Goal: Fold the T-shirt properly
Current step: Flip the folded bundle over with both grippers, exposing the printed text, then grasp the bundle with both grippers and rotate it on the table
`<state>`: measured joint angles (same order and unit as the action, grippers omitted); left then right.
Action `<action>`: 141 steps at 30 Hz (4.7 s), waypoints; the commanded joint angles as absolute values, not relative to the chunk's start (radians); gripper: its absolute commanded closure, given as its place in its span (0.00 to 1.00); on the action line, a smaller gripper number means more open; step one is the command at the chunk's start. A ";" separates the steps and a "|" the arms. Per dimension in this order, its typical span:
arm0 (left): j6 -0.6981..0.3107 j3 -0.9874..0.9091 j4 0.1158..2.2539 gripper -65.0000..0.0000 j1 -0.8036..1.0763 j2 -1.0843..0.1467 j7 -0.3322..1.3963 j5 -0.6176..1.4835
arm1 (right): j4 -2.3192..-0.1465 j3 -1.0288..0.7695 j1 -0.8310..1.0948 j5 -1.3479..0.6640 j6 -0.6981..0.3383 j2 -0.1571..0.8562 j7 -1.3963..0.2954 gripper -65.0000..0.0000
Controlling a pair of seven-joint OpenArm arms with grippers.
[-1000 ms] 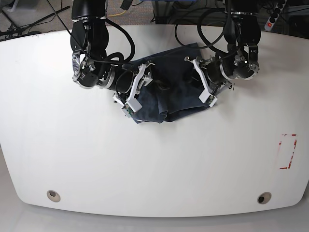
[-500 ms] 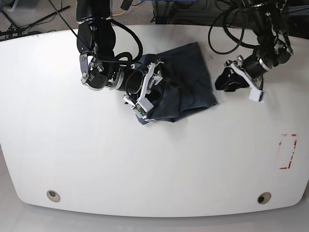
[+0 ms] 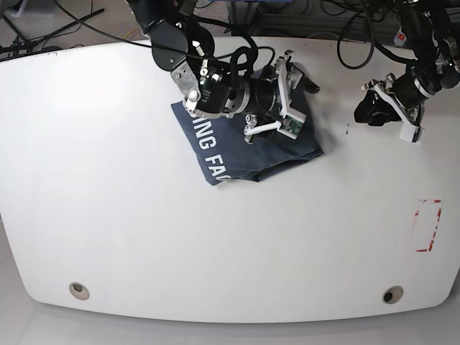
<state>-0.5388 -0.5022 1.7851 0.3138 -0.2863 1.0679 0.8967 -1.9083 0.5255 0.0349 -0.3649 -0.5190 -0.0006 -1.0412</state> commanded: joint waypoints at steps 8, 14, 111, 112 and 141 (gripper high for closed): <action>-0.542 -0.430 1.808 0.68 0.302 -0.367 1.050 0.917 | -1.979 0.328 0.065 -0.503 -0.515 0.065 -0.983 0.35; -0.541 -0.308 1.830 0.68 0.286 -0.390 1.050 0.906 | -1.977 0.239 0.070 -0.544 -0.513 0.134 -0.937 0.35; -0.654 0.107 1.742 0.68 0.099 -0.344 1.064 0.559 | -1.297 0.252 -0.154 -0.564 -0.513 0.335 -0.622 0.82; -0.654 0.107 1.724 0.68 0.079 -0.344 1.064 0.545 | -1.311 0.252 -0.139 -0.564 -0.513 0.337 -0.622 0.82; -0.631 -0.111 1.929 0.57 -0.077 -0.285 1.222 0.493 | -1.603 0.414 0.076 -0.565 -0.503 0.236 -0.682 0.82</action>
<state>-0.6476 -0.1013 1.9095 -0.0612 -0.2932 1.2270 0.4896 -1.5719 0.4191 0.0845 -0.5488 -0.4969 0.2272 -0.6888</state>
